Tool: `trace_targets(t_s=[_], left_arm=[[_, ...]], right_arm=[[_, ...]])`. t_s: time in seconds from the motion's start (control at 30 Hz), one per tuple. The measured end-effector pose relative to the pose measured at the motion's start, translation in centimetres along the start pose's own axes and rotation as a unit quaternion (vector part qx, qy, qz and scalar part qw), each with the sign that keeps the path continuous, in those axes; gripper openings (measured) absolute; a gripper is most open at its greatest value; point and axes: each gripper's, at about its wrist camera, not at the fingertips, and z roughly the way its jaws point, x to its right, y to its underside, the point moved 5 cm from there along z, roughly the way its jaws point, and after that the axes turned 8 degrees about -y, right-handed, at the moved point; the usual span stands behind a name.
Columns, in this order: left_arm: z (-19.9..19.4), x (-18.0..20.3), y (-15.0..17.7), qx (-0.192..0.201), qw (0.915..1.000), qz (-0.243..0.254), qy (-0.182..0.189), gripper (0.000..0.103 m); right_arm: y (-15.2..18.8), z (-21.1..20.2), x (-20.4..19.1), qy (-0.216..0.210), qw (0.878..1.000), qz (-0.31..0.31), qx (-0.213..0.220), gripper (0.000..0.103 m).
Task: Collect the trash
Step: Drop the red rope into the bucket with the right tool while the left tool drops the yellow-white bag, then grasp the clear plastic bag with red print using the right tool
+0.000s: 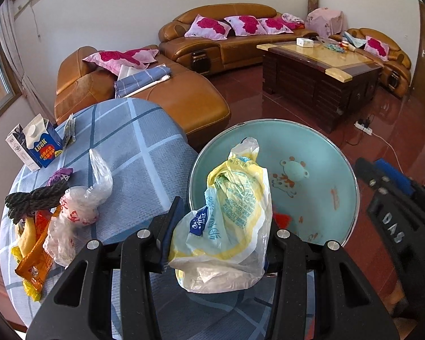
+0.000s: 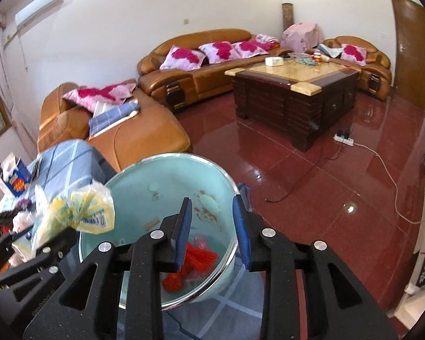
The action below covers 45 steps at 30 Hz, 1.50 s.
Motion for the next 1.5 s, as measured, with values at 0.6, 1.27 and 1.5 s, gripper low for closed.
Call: trace_targets(t_s=[0.6, 1.27, 1.5], left_arm=[[-1.2, 0.5, -1.0, 0.026, 0.9995, -0.007, 0.017, 0.079], [-1.2, -10.9, 2.6, 0.001, 0.9933, -0.088, -0.075, 0.080], [-0.9, -14.0, 3.7, -0.007, 0.9894, -0.110, -0.095, 0.080]], right_arm=[[-1.3, -2.2, 2.5, 0.026, 0.997, 0.057, 0.048, 0.033], [-0.3, -2.2, -2.3, -0.013, 1.000, -0.006, 0.028, 0.044], [0.5, -2.1, -5.9, -0.042, 0.998, -0.044, 0.013, 0.045]])
